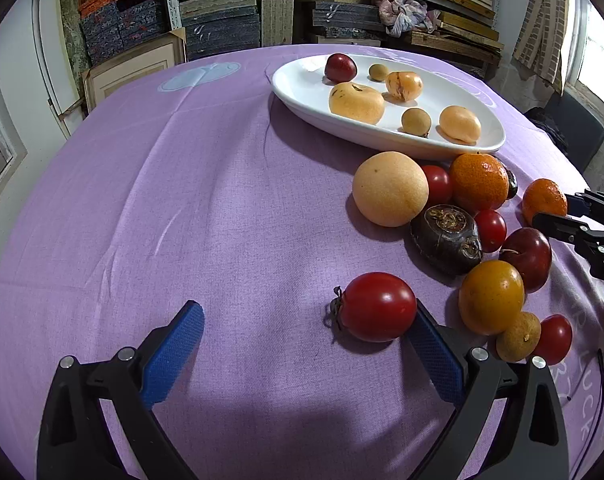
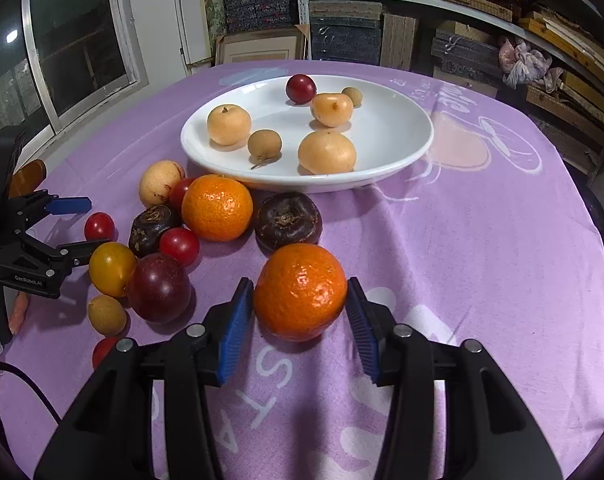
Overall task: Organize fruits
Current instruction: 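Grasp a red tomato with the left gripper while the right gripper grasps a tangerine, then carry the tomato and tangerine onto the white plate and open both grippers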
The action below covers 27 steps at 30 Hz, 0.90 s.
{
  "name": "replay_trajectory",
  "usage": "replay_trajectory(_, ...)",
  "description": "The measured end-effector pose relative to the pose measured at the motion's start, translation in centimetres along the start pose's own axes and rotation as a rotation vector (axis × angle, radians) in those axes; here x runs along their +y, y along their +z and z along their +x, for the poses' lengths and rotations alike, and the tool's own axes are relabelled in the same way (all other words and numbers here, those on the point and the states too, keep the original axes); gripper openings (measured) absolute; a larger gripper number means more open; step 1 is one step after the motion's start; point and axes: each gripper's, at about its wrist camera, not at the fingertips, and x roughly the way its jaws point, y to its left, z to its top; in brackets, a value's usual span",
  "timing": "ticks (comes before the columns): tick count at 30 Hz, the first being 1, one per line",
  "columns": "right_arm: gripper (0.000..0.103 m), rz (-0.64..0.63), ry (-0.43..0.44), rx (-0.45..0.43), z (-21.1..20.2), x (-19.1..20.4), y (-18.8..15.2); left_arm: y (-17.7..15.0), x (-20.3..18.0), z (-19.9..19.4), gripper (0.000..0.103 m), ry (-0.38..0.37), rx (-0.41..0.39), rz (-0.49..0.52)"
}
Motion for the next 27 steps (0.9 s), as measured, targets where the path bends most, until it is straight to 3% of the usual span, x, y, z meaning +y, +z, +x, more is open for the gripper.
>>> replay_trajectory(8,0.045,-0.001,0.020,0.014,0.3,-0.1,0.1,0.0,-0.5,-1.3,0.097,-0.007,-0.066,0.042)
replay_trajectory(9,0.045,0.006,0.025,0.017,0.3,-0.2,0.1,0.1,-0.6,-1.4,0.092,-0.023,-0.070,0.042)
replay_trajectory(11,0.045,0.019,0.040,0.033,0.6,-0.5,0.1,0.1,-0.8,-1.1,0.065,-0.060,-0.053,0.043)
replay_trajectory(14,0.045,0.021,0.043,0.031,0.5,-0.6,0.1,0.0,-1.5,-1.2,0.045,-0.059,-0.056,0.061)
replay_trajectory(17,0.045,0.025,0.047,0.030,0.6,-0.7,0.1,-0.3,-2.4,-1.3,0.037,-0.063,-0.061,0.089)
replay_trajectory(27,0.044,0.035,0.036,-0.019,-0.5,-0.9,-0.1,0.2,-3.4,-2.4,0.035,-0.082,-0.115,0.094)
